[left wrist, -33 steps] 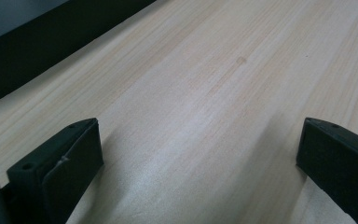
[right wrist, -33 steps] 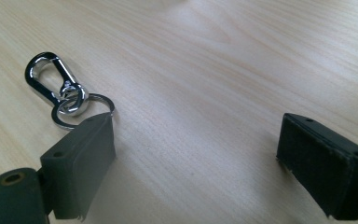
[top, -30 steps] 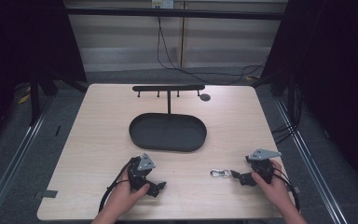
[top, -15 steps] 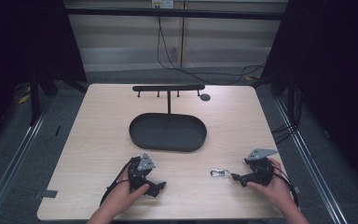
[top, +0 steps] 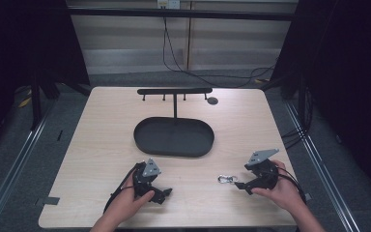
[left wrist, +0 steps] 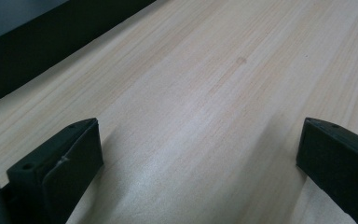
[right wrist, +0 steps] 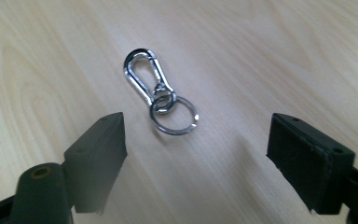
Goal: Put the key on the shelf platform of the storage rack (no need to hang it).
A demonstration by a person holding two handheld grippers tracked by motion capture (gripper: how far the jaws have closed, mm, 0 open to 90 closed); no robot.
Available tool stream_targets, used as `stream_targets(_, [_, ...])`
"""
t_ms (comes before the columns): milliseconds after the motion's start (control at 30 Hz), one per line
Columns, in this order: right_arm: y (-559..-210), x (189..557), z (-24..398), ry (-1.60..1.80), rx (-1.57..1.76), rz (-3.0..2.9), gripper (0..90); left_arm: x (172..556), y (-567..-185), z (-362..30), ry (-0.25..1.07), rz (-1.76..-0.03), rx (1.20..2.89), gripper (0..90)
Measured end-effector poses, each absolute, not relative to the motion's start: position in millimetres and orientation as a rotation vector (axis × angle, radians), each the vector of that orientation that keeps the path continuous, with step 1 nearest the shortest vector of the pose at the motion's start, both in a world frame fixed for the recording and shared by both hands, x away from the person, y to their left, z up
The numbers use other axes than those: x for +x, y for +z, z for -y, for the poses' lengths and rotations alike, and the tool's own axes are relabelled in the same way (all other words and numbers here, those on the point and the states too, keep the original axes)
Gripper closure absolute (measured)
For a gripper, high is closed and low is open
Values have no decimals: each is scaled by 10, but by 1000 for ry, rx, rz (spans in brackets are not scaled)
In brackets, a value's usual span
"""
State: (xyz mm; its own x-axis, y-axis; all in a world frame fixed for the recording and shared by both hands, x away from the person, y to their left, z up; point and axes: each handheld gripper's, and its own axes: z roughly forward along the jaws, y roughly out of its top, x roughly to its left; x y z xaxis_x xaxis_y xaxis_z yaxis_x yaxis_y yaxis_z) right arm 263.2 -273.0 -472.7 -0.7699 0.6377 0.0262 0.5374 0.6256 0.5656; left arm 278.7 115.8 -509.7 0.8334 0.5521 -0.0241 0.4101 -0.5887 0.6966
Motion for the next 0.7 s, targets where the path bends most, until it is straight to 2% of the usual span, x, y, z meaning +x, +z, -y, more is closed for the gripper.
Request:
stream_targets(33, [-4691,2641,2681,813,920,-2713,285,2788,-5097,-1158,251,-699,2280,0])
stream_targets(700, [-4497,2801,2307,582,722,-2844,357,2788,-5097,-1158,251,-699,2281,0])
